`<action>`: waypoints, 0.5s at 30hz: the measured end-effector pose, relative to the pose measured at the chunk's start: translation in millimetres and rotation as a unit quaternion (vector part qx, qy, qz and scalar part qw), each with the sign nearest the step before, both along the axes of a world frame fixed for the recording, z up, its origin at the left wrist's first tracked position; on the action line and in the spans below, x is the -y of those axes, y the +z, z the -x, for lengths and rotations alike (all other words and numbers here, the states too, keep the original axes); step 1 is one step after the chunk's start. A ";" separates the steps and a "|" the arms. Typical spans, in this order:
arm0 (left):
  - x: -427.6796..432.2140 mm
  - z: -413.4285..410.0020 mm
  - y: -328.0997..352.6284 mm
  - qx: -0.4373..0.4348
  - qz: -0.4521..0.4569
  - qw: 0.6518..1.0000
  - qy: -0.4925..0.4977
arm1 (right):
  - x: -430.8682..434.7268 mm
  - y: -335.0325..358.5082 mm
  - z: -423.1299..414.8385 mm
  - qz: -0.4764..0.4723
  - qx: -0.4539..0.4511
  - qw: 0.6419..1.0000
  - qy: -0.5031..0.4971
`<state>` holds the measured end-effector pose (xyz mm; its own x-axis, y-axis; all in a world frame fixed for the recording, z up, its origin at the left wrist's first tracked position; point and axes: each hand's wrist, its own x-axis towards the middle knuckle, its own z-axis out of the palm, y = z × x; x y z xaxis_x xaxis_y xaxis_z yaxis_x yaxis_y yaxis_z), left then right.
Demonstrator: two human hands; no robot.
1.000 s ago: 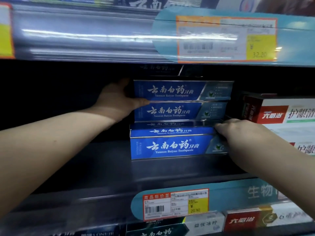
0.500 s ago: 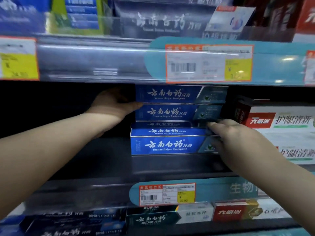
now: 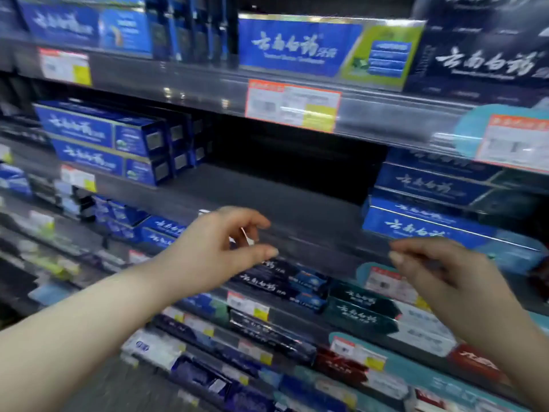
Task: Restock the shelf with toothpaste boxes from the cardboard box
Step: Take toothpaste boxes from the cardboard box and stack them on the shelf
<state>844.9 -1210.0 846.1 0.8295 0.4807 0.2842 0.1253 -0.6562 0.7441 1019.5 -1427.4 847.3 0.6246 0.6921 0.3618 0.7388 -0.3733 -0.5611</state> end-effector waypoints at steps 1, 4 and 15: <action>-6.0 22.7 -6.1 -0.051 -0.014 0.998 0.015 | -11.7 -3.0 11.9 0.002 -0.016 1.000 0.018; -30.4 97.8 -31.1 -0.172 -0.036 0.982 0.071 | -53.2 -11.8 60.4 0.030 -0.061 0.995 0.079; -132.7 459.2 -112.9 -0.237 0.001 0.925 0.297 | -268.0 -87.8 311.1 0.142 -0.174 0.952 0.207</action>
